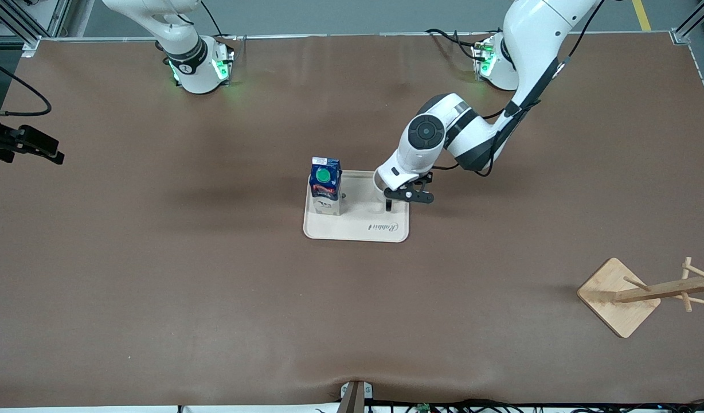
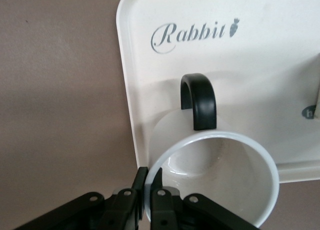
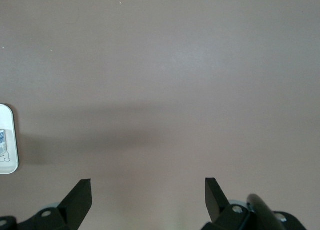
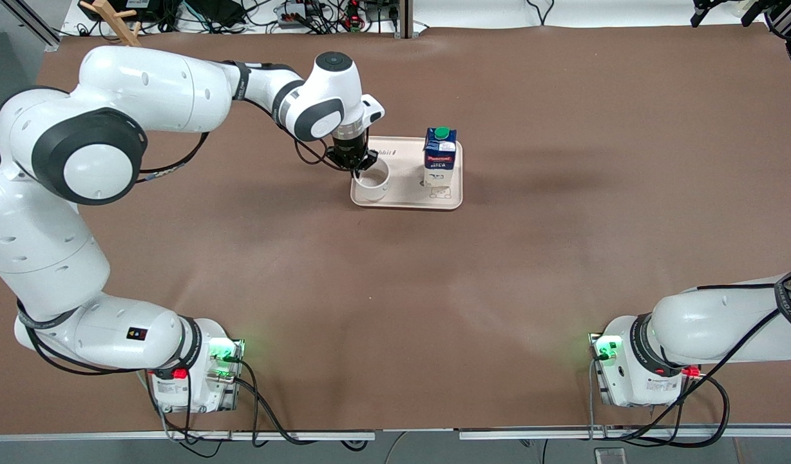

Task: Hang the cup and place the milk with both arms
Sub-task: 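Grasp the white mug rim with the left gripper on the tray, then carry the mug toward the wooden stand while the right gripper reaches the milk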

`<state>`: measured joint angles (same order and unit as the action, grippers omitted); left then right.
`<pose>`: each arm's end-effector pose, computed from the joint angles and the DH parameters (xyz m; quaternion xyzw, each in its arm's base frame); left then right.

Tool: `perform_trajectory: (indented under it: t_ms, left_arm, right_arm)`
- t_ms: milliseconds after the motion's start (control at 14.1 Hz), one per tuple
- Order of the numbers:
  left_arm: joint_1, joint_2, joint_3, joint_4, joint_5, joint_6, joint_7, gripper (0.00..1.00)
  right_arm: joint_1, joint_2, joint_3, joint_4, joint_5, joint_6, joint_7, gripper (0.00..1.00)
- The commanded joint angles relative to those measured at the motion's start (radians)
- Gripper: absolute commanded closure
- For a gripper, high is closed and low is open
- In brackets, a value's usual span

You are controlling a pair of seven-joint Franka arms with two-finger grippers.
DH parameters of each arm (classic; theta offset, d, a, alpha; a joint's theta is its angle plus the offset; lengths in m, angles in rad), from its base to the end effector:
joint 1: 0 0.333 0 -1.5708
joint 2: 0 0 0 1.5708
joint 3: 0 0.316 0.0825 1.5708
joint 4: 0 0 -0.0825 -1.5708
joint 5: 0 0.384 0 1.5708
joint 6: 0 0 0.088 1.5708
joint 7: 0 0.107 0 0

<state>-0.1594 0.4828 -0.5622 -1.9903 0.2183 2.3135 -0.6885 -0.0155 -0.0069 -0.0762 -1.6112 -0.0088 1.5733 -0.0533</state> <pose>0.4597 -0.3858 0.2458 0.9955 -0.0726 -0.0586 0.0141 0.5491 -0.0516 0.6095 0.9997 -0.0191 -0.0158 0.0030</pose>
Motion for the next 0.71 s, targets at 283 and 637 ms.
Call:
perform_trajectory:
  t_ms: [283,637]
  left_arm:
    - [0.046,-0.136,-0.001,0.100,0.006,-0.123,-0.066,1.00]
    - [0.164,-0.183,-0.001,0.246,-0.039,-0.321,-0.082,1.00]
  right_arm:
    - [0.023,0.063,0.013,0.028,0.013,0.007,-0.023,0.00]
    - [0.049,0.203,0.015,0.046,0.024,0.014,-0.022,0.00]
